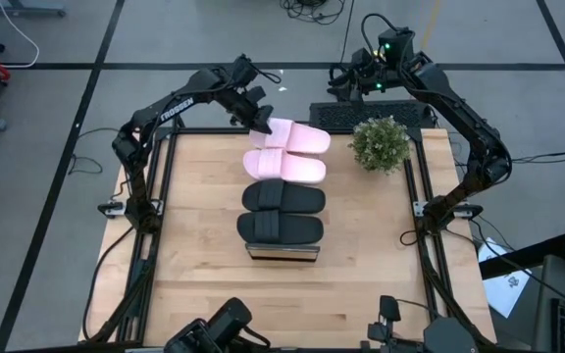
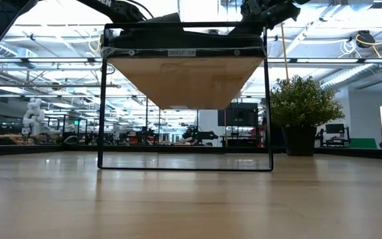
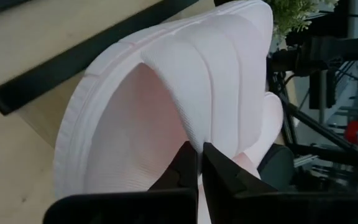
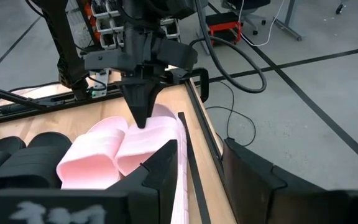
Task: Pick and place slides into the shelf
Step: Put the pink slide on the shelf
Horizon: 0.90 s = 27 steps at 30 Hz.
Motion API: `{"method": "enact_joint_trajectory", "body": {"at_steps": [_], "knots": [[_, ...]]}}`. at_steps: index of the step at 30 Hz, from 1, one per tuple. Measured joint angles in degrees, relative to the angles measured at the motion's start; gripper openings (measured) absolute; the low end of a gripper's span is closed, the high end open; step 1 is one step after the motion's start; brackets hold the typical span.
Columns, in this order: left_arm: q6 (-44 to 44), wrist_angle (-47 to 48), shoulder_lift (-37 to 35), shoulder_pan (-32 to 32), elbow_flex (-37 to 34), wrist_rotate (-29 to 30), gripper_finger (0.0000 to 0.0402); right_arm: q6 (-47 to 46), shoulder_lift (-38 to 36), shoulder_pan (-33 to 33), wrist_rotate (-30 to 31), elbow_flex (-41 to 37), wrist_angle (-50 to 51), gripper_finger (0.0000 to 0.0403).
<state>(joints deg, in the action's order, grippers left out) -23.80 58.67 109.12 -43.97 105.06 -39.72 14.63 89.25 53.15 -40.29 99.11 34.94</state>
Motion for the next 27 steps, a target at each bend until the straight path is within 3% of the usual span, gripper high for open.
{"method": "enact_joint_trajectory", "body": {"at_steps": [27], "knots": [[-7.08,4.34,-0.22,-1.74,-0.02,-2.88,0.0,0.0,0.0,0.0,0.02,0.0,0.0,0.0116]]}}
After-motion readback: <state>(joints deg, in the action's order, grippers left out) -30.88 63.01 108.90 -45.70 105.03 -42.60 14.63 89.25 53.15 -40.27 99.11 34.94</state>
